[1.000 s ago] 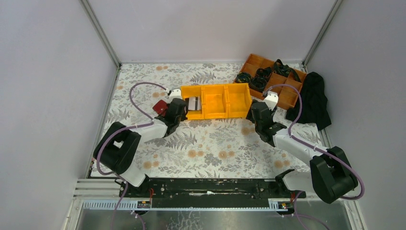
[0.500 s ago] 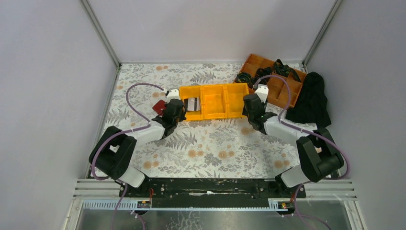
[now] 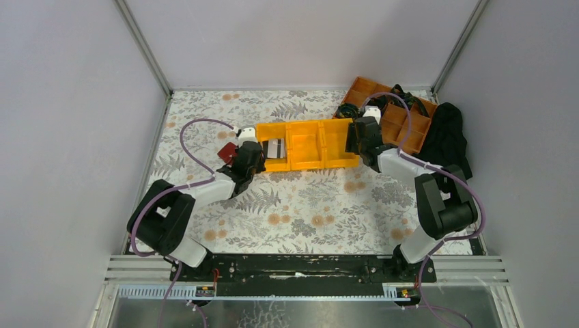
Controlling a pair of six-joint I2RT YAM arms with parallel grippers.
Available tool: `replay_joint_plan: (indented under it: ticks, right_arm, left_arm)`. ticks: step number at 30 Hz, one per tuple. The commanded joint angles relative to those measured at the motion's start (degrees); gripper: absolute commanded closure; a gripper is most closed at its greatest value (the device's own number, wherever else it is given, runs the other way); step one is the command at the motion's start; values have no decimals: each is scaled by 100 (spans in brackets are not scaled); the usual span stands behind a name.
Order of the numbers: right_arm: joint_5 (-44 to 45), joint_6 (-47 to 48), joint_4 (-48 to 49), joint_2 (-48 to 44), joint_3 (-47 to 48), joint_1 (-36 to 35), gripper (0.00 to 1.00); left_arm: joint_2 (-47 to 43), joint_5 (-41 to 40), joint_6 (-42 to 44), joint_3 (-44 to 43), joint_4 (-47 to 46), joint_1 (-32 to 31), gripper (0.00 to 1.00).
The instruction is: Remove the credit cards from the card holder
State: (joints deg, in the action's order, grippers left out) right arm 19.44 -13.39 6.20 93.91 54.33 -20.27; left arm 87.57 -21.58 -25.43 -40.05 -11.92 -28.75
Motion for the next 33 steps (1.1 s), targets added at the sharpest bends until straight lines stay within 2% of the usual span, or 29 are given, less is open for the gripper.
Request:
replay_joint_plan:
  ticks: [1,11,16,21,33]
  right_arm:
    - [-758,238,317,14,-23,138,36]
    - [-1569,125,330,284,-11,241,78]
    - [-1520,-6,137,185,-79,244,93]
    - [-1625,-181,-13,-51,-300,241,100]
    - [-1798,-416,-183,-1011,-971,235,100]
  left_arm:
    - [-61,25,-91,-147,-116,45,62]
    - [165,192,-166,-374,14,39,64]
    - [164,258,-164,-382,103,49,79]
    - [-60,364,-288,-248,258,42,82]
    - [-916,641,-613,546,338,-18,80]
